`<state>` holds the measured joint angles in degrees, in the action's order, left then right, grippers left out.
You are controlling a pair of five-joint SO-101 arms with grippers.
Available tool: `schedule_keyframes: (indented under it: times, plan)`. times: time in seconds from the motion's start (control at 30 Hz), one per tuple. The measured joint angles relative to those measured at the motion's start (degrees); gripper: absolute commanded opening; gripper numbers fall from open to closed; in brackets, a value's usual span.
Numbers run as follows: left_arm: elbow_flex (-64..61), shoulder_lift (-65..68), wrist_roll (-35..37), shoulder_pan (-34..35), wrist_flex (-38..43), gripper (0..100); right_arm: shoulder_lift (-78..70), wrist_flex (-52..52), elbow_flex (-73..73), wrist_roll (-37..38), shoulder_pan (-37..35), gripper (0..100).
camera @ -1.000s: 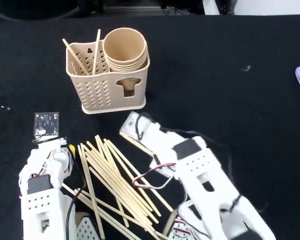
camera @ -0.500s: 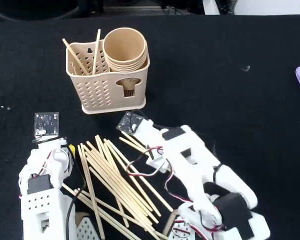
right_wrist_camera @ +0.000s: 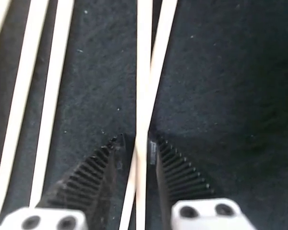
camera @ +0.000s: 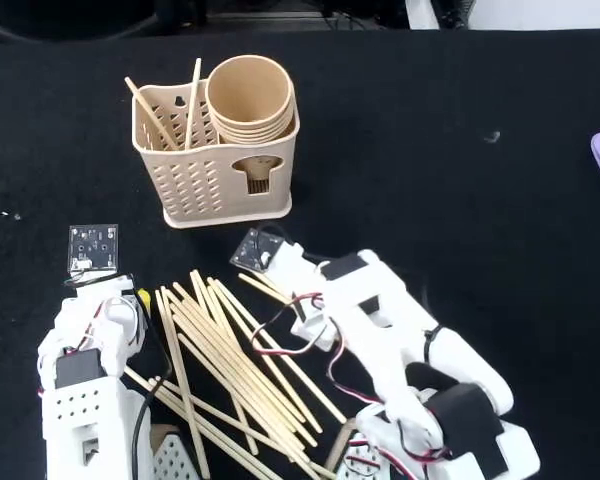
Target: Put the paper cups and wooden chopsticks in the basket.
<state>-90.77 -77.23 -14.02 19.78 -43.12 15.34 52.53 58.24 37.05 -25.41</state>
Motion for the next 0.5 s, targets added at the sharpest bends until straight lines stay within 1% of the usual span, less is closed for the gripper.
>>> schedule_keyframes:
  times: [0.03, 0.07, 0.33, 0.5]
  plan:
    - [0.0, 0.0, 0.0, 0.0, 0.0, 20, 0.18, -0.44, 0.35, 0.0, -0.44, 6.6]
    - [0.0, 0.0, 0.0, 0.0, 0.0, 20, 0.62, -0.88, 0.97, 0.0, -0.7, 1.0]
    - [0.0, 0.0, 0.0, 0.0, 0.0, 20, 2.73, -1.41, 2.37, 0.0, -1.32, 1.0]
    - [0.0, 0.0, 0.0, 0.0, 0.0, 20, 15.12, 7.12, 0.97, 0.09, -0.53, 1.0]
